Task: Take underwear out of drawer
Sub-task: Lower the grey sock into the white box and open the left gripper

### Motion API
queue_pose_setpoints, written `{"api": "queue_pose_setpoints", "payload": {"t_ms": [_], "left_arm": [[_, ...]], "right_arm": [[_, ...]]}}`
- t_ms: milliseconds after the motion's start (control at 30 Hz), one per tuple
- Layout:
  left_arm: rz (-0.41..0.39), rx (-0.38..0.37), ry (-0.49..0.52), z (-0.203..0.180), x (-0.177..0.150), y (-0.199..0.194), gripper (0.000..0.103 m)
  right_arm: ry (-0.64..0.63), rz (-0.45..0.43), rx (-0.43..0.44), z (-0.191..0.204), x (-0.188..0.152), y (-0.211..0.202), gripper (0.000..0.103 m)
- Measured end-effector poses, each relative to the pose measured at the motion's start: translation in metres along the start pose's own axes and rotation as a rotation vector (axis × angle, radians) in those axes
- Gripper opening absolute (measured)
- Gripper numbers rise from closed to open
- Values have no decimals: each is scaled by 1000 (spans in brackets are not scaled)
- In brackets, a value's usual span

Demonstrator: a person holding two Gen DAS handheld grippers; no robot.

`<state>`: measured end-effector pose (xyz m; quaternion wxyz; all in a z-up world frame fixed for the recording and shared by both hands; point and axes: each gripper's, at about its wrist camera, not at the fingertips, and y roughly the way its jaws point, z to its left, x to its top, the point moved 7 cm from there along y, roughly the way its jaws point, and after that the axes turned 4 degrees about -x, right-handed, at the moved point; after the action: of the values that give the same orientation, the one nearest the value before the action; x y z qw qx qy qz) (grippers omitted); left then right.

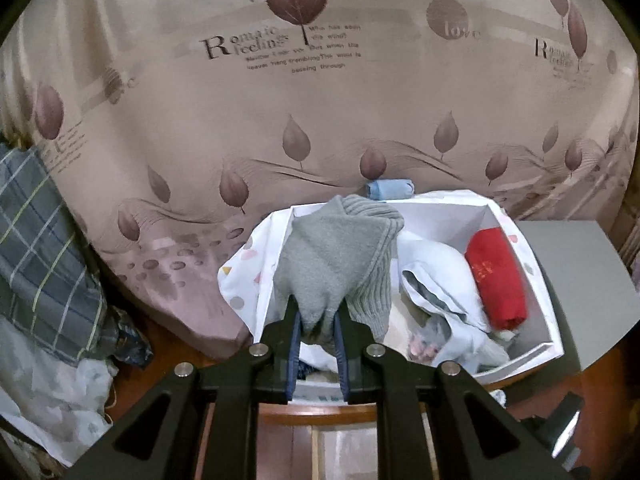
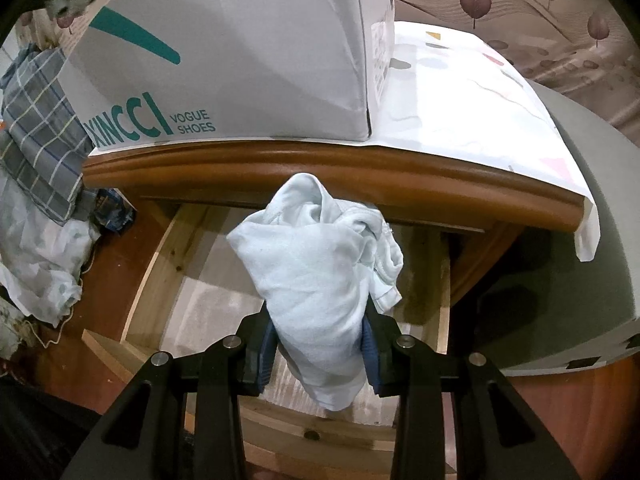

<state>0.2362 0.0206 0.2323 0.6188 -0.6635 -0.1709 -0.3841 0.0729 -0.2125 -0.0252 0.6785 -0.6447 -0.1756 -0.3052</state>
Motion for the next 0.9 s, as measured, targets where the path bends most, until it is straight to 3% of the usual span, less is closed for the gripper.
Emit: {"api": "queue_pose_setpoints", "payload": {"t_ms": [267,500,800,900], "left_arm": [[31,-41,-7,-6,15,45,15],[64,-16,-36,2,14,85,16],[71,5,-47,12,10,101,21],[75,14,-54,13,11,103,28]], "right_arm": [[2,13,3,2,0,3,33],[1,24,-9,0,-1,7,33],[16,39,-7,0,-1,11,34],[-1,37,-10,2,-1,11,34]]}}
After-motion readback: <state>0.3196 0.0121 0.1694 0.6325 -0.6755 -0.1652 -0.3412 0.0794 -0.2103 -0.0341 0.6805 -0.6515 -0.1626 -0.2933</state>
